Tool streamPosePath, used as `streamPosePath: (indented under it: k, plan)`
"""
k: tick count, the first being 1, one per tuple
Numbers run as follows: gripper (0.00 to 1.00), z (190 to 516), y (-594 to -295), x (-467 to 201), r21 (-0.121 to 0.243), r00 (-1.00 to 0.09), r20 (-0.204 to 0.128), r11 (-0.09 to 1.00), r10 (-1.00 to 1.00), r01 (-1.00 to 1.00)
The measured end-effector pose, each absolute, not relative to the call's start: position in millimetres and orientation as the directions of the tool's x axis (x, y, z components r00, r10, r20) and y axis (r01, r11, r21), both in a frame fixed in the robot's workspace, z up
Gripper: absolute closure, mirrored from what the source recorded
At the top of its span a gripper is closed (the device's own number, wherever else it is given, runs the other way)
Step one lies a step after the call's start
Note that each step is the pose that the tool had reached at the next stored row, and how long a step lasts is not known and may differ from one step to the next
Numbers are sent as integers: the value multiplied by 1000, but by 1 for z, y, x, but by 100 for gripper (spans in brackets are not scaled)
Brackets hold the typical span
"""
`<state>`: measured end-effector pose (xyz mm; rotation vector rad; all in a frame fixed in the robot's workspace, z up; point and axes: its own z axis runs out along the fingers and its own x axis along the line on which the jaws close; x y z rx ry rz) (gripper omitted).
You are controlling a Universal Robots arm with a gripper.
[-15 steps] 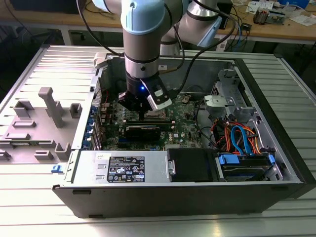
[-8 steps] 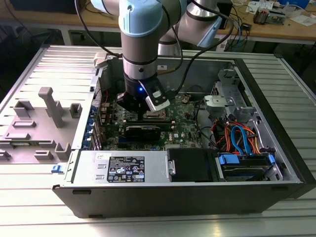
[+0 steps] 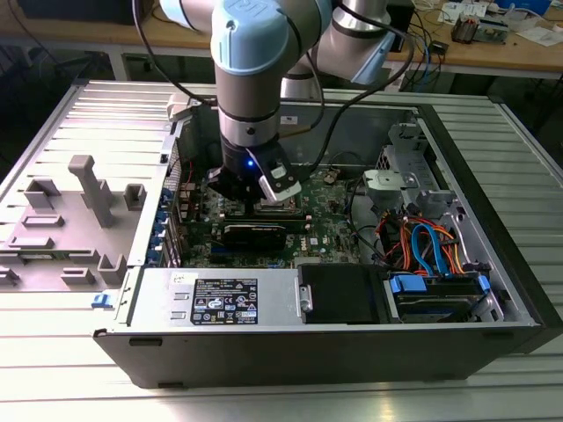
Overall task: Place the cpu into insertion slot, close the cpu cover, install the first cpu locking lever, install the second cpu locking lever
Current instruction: 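Install the second cpu locking lever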
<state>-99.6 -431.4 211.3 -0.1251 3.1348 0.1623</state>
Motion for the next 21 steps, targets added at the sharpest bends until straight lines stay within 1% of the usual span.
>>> streamPosePath:
  k: [21]
  plan:
    - [89,206,-430,-102,108,-996,-5,990,-86,-86]
